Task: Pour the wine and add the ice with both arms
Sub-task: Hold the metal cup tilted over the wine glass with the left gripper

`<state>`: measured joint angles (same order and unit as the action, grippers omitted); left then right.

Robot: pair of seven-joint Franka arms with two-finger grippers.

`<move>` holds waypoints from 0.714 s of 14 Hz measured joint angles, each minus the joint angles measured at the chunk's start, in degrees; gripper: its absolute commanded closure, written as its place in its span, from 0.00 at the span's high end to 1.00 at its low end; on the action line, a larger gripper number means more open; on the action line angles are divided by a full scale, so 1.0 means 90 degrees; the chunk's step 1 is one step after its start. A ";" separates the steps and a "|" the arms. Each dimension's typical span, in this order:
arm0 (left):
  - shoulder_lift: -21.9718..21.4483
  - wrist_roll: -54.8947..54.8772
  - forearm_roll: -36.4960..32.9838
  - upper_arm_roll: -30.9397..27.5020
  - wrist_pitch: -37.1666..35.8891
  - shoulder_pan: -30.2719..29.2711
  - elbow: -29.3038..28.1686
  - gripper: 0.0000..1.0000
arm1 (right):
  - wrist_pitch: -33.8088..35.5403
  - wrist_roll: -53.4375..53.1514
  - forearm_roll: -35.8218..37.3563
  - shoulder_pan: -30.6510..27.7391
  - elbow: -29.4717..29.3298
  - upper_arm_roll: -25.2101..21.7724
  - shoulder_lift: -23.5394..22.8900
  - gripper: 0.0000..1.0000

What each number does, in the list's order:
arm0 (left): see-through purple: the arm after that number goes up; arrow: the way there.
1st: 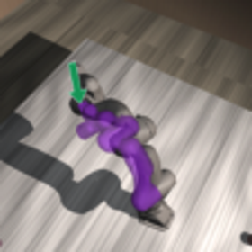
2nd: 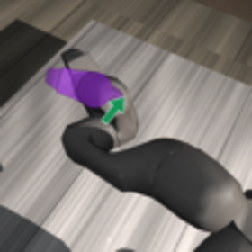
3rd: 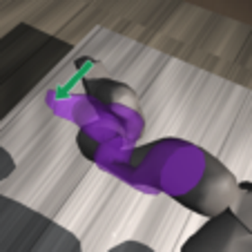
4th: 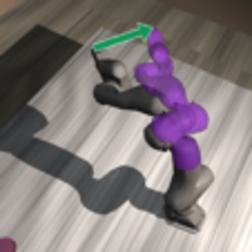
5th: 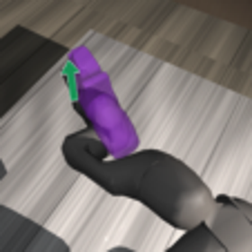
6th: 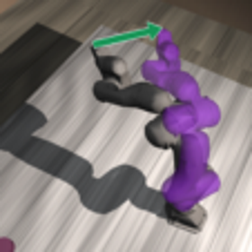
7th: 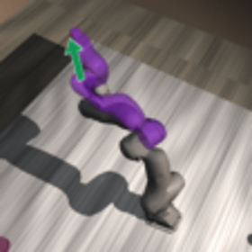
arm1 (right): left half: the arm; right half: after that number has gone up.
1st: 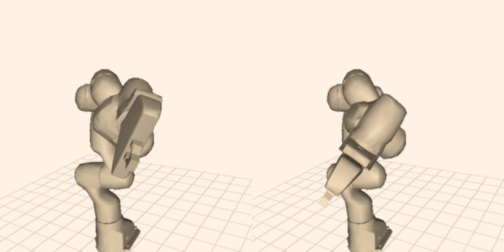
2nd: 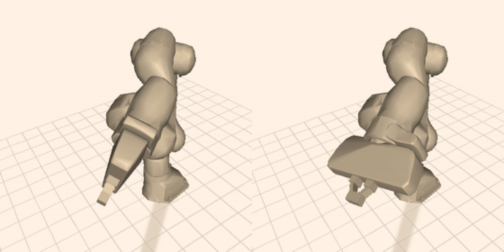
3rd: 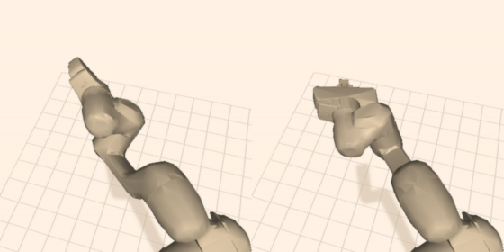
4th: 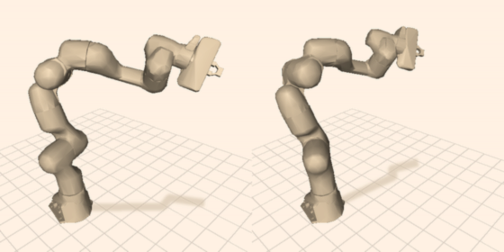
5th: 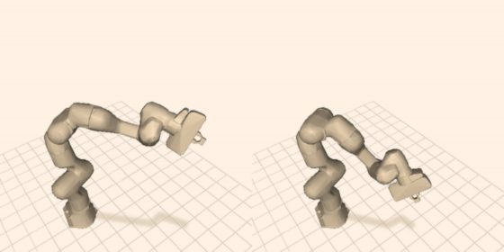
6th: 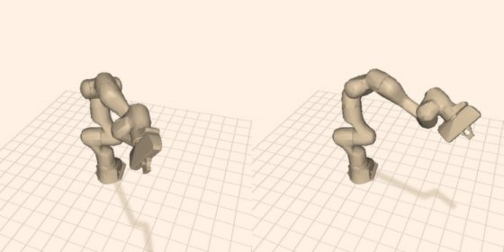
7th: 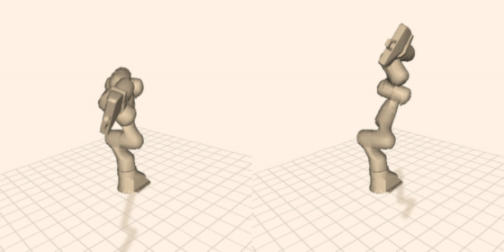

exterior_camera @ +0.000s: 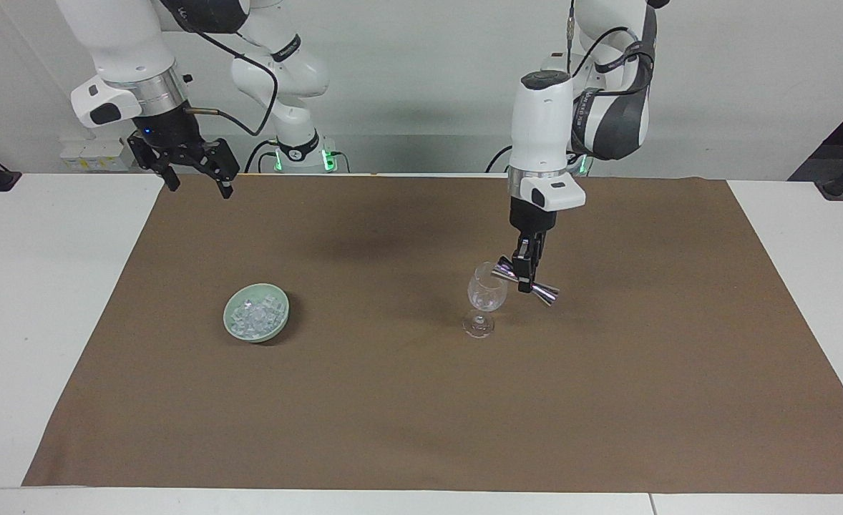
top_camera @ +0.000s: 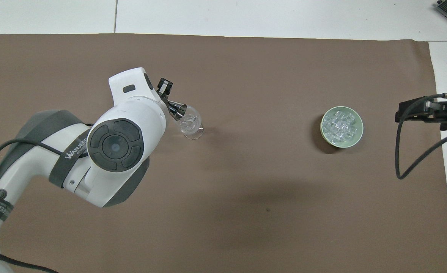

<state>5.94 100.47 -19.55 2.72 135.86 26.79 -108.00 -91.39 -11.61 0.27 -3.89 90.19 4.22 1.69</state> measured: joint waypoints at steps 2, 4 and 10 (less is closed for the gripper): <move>0.0000 0.0000 -0.0076 -0.0001 -0.0091 0.0000 0.0017 0.00 | 0.0000 0.0000 0.0000 0.0000 0.0000 0.0000 0.0000 1.00; 0.0000 0.0000 -0.0188 -0.0001 -0.0188 0.0000 0.0054 0.00 | 0.0000 0.0000 0.0000 0.0000 0.0000 0.0000 0.0000 1.00; 0.0000 0.0000 -0.0203 0.0007 -0.0472 0.0105 0.0275 0.00 | 0.0000 0.0000 0.0000 0.0000 0.0000 0.0000 0.0000 1.00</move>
<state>5.94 100.47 -21.38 2.78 131.61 27.74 -105.52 -91.39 -11.61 0.27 -3.89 90.19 4.22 1.69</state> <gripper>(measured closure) 0.780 0.000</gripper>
